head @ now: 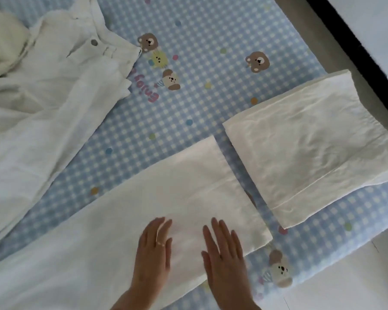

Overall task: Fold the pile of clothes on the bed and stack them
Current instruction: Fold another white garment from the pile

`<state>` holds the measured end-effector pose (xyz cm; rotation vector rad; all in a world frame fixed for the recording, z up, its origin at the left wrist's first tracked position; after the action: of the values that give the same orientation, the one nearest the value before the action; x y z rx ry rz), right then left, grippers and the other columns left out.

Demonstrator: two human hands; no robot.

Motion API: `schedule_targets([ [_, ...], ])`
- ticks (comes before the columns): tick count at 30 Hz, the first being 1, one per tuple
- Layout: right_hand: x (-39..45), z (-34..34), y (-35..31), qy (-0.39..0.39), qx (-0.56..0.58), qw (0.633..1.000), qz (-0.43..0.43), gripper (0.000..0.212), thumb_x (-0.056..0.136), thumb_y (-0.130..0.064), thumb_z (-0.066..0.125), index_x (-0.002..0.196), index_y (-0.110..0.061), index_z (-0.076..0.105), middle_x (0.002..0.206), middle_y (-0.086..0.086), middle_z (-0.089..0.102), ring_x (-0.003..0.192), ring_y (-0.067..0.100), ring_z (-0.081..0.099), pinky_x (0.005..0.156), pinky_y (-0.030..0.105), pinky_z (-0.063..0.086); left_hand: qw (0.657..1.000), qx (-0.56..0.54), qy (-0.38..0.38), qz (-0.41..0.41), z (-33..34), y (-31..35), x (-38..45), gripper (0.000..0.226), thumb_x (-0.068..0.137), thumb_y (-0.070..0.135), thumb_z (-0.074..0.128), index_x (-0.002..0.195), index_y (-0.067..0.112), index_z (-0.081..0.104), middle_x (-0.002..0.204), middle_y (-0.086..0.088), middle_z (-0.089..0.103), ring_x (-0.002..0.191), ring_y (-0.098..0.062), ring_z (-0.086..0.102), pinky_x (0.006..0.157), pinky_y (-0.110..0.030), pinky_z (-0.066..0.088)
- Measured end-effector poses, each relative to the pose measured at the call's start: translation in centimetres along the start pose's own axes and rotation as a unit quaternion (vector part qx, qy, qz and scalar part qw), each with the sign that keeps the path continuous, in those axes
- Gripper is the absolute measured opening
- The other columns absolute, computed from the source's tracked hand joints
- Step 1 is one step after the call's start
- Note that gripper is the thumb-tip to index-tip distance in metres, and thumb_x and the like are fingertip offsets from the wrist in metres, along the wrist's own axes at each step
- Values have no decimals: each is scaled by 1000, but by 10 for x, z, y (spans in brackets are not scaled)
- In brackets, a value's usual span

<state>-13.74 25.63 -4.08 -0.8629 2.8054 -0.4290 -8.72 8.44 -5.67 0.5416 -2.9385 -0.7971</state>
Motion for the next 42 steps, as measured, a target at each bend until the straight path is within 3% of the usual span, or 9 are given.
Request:
schedule_targets([
  [4, 29, 43, -5, -155, -107, 961, -203, 52, 89, -44, 45, 137, -24, 48, 148, 4, 38, 141, 29, 26, 105, 48, 27, 992, 32, -83, -87, -12, -42, -133, 49, 93, 44, 27, 120, 12, 53, 137, -8, 49, 142, -4, 18, 105, -25, 27],
  [6, 48, 38, 40, -150, -150, 969, -128, 54, 98, -46, 22, 139, -19, 46, 150, 5, 33, 140, 29, 28, 109, 51, 26, 984, 43, -75, -157, -33, -72, -172, 49, 88, 39, 34, 120, 11, 59, 130, -14, 58, 142, -4, 21, 103, -27, 31],
  [9, 64, 17, 81, -151, -154, 976, -25, 62, 100, -41, 8, 142, -5, 39, 153, 14, 27, 139, 32, 30, 106, 57, 26, 985, 91, -70, -127, -64, -104, -209, 52, 95, 32, 26, 147, 24, 24, 158, -1, 15, 145, -8, 9, 109, -25, 21],
  [16, 32, 62, -116, -212, -46, 946, -242, 62, 100, -41, 5, 139, -10, 42, 149, 11, 36, 145, 18, 18, 112, 33, 11, 960, 119, -102, -232, -97, -152, -264, 97, 59, 0, 26, 149, 14, -8, 157, 3, -16, 145, -9, 4, 109, -9, 2],
  [22, -6, 94, -238, -303, -72, 890, -332, 67, 100, -40, 4, 130, -11, 56, 141, 10, 48, 125, 27, 51, 109, 33, 12, 971, 127, -78, -189, -86, -172, -329, 46, 100, 15, 14, 145, 15, 24, 158, 1, 11, 145, -9, 4, 112, -23, 23],
  [30, -45, 175, -382, -300, -112, 779, -539, 52, 84, -40, 46, 132, -23, 55, 143, 1, 47, 129, 24, 48, 108, 40, 19, 884, 140, -70, -440, -168, -355, -381, 70, 99, 47, 7, 137, 0, 43, 144, -20, 41, 131, -34, 43, 107, -41, 27],
  [36, 13, 194, -432, -203, -156, 894, -367, 58, 100, -37, 14, 144, -5, 34, 153, 11, 29, 140, 26, 32, 111, 46, 29, 890, 111, -64, -438, -191, -398, -450, 62, 102, 39, 11, 136, -3, 43, 149, -17, 32, 135, -29, 39, 113, -40, 20],
  [40, 2, 219, -500, -222, -146, 806, -530, 54, 97, -32, 30, 147, -13, 30, 156, 7, 23, 143, 25, 24, 112, 48, 24, 916, 112, -32, -384, -204, -433, -410, 58, 101, 37, 7, 143, 9, 35, 152, -13, 29, 140, -26, 30, 115, -40, 19],
  [42, 38, 222, -522, -204, -195, 816, -504, 53, 95, -31, 28, 143, -11, 38, 153, 9, 30, 139, 28, 34, 109, 52, 29, 910, 119, -48, -394, -221, -457, -406, 65, 100, 37, -1, 135, 14, 50, 144, -11, 43, 130, -28, 45, 110, -45, 31],
])
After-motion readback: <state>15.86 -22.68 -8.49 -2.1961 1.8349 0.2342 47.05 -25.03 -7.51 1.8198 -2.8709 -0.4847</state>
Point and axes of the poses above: each hand's wrist, its own x-axis towards the middle knuckle, its own z-axis out of the palm, y = z × x, the point moved 2 cm from there along x, towards the middle knuckle
